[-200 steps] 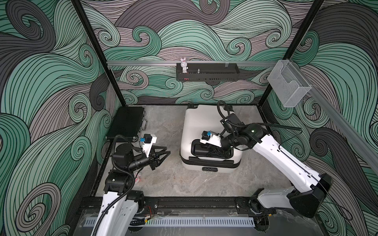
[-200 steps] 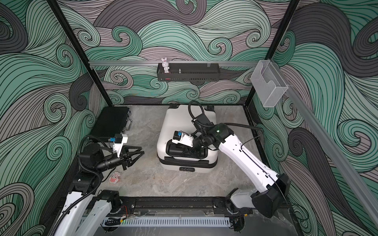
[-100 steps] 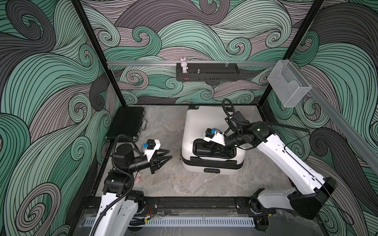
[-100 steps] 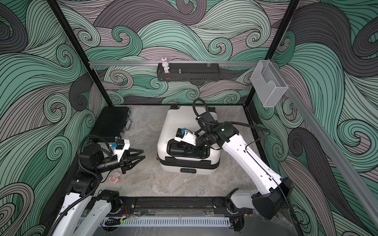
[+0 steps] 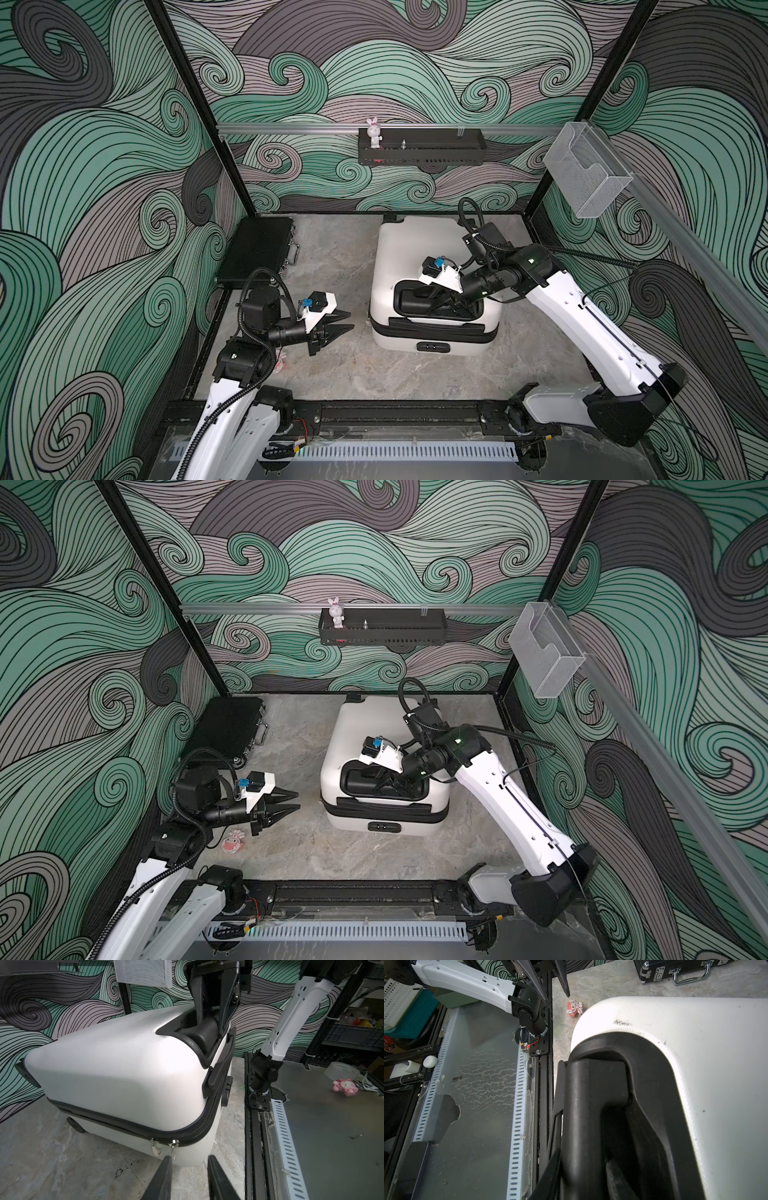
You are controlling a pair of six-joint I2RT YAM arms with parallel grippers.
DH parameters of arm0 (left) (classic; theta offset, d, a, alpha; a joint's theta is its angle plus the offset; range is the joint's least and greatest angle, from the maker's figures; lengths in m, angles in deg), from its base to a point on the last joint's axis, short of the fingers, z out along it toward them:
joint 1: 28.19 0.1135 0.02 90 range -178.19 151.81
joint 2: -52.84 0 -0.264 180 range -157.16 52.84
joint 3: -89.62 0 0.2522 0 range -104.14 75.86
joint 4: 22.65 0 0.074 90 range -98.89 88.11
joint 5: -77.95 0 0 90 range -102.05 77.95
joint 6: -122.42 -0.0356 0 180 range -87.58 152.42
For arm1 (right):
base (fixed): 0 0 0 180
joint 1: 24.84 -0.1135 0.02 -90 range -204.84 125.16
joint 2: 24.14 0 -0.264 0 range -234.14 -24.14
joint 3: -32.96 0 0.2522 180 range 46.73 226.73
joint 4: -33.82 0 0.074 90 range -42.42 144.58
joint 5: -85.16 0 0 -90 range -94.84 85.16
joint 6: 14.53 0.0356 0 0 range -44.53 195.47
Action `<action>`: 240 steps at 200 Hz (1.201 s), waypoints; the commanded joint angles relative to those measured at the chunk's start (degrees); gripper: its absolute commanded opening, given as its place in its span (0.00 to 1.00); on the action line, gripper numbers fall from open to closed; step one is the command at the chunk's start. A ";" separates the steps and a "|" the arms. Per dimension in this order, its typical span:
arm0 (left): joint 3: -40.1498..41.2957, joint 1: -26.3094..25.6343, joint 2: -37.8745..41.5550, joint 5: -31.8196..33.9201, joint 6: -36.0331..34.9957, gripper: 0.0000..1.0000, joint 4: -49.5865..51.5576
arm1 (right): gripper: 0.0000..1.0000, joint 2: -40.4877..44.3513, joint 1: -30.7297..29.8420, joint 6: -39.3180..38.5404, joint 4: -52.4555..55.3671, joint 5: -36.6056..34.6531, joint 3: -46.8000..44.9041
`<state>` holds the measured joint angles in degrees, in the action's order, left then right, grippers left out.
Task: Open the suitcase zippers
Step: Unzip the zipper on the suitcase.
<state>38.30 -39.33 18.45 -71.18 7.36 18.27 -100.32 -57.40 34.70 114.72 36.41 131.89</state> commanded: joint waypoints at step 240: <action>9.26 -12.64 -10.20 14.52 -3.40 0.24 -18.66 | 0.04 2.19 0.69 -3.08 -4.76 6.57 4.76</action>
<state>48.02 -51.59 9.27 -56.32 4.41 1.55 -100.35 -57.07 33.63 115.55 36.85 132.02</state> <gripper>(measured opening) 0.240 0.292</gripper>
